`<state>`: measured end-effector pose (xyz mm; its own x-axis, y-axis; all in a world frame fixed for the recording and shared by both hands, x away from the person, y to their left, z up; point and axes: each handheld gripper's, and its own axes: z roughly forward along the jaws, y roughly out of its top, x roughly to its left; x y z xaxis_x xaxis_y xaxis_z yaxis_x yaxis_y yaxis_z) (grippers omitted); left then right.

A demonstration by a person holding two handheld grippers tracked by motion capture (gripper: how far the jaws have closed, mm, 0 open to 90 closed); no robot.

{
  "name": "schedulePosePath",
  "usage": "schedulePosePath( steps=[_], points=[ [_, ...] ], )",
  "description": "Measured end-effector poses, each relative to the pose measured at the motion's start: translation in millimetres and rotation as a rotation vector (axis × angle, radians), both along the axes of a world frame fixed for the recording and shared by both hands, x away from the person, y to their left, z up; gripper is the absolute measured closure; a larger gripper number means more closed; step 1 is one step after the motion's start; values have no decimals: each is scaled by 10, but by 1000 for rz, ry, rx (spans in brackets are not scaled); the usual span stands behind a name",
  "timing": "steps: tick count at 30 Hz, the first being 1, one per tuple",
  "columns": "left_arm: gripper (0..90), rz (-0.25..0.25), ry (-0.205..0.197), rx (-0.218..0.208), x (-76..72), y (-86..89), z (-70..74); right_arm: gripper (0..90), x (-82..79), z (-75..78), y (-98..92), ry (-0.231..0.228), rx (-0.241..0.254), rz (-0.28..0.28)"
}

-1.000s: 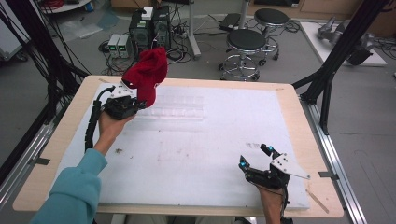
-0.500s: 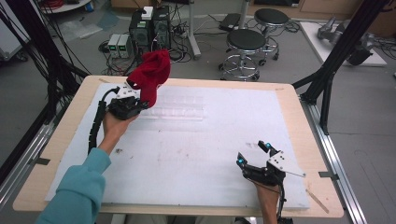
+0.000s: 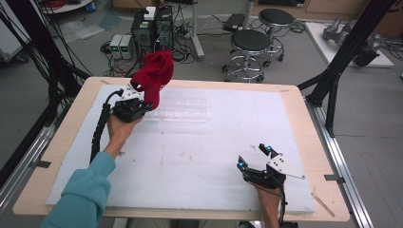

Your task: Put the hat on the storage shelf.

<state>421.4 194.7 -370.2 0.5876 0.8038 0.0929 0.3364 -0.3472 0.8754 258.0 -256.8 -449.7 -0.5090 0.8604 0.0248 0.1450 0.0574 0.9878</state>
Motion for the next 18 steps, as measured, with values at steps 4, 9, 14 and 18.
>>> schedulePosePath(
  steps=[4, 9, 14, 18],
  points=[
    [853, 25, 16, -1, -12, -38, 2, 87, -7, -2, 9, 3, 2, -4],
    [853, 33, 9, -11, -29, -50, -30, 87, -14, -5, 7, -11, -1, -6],
    [853, 39, 24, -25, -33, -38, -127, 87, -19, -7, 6, -14, 2, -9],
    [853, 35, 28, -16, -37, -33, -227, 87, -24, -9, 5, -14, 5, -8]
  ],
)
